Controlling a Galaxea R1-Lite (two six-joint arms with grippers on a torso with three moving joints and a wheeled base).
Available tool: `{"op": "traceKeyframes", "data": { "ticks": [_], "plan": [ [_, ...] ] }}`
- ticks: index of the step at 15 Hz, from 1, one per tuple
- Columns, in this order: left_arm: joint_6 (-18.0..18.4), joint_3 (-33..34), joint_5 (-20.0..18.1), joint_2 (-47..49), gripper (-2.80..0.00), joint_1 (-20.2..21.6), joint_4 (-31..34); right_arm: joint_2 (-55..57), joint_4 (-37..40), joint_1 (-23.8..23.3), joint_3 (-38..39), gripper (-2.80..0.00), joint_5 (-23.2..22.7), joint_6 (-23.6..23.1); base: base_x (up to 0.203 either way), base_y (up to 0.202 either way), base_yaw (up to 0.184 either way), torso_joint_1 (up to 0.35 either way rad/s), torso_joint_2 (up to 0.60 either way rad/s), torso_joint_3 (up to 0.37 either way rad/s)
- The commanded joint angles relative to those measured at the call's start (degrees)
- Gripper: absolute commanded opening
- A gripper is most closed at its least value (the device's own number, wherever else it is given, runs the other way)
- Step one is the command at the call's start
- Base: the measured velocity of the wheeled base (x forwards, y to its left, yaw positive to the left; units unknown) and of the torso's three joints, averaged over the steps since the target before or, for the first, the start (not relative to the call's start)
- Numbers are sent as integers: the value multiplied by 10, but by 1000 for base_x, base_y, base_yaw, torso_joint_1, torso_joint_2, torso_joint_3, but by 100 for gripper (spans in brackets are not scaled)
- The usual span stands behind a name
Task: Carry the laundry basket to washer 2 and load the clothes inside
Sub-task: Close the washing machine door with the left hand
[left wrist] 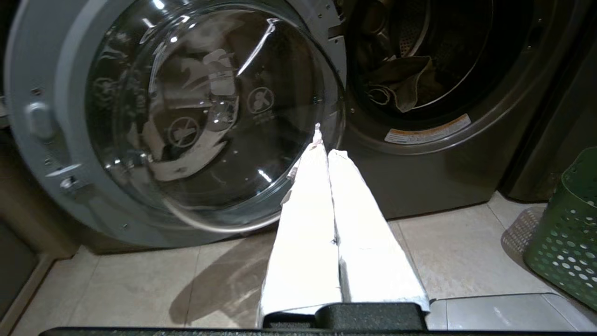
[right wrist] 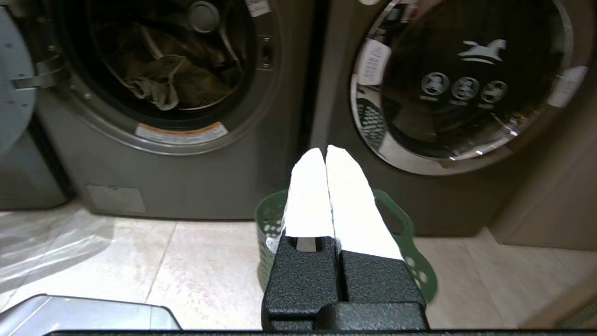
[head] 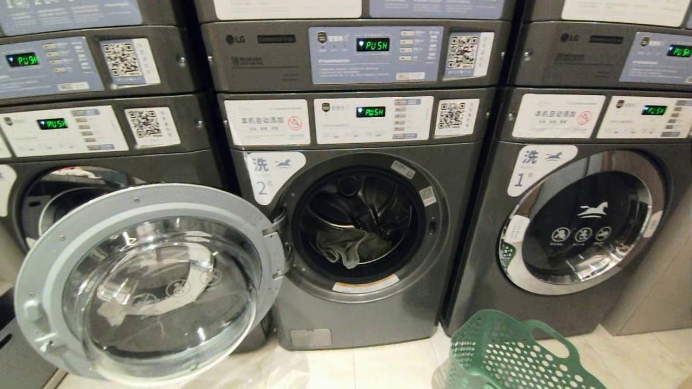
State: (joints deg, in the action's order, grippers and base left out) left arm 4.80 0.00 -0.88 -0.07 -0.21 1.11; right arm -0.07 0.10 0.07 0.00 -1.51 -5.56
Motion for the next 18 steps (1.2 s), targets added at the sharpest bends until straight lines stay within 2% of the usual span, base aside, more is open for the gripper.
{"op": "traceKeyframes", "data": {
  "ticks": [1, 7, 10, 12, 14, 16, 18],
  "plan": [
    [0, 1, 0, -1, -280, 0, -1, 1, 0, 0, 0, -280, -1, -1, 1, -7, 166, 2, 7, 2],
    [0, 1, 0, -1, -280, 0, -1, 1, -1, 0, 0, -280, -2, -1, 2, -8, 166, 1, 2, -1],
    [4, 1, -3, -1, -280, 0, -1, 1, -1, 0, 0, -280, -2, -1, 0, -1, 31, 1, 1, 1],
    [13, -1, -1, -1, -280, 0, -8, 1, -2, 0, 1, -280, -8, -19, 0, 0, 0, 0, 0, 0],
    [27, -52, -2, 7, -280, 1, -8, 1, -1, 0, 0, -280, -4, -24, 0, 0, 0, 0, 0, 0],
    [30, -181, -4, 57, -280, 0, 20, 1, 0, 0, 0, -280, -2, -9, 0, 0, 0, 0, 0, 0],
    [2, -287, -1, 176, -280, -1, 38, 1, 0, 0, 0, -280, -1, -6, 0, 0, 0, 0, 0, 0]
  ]
}}
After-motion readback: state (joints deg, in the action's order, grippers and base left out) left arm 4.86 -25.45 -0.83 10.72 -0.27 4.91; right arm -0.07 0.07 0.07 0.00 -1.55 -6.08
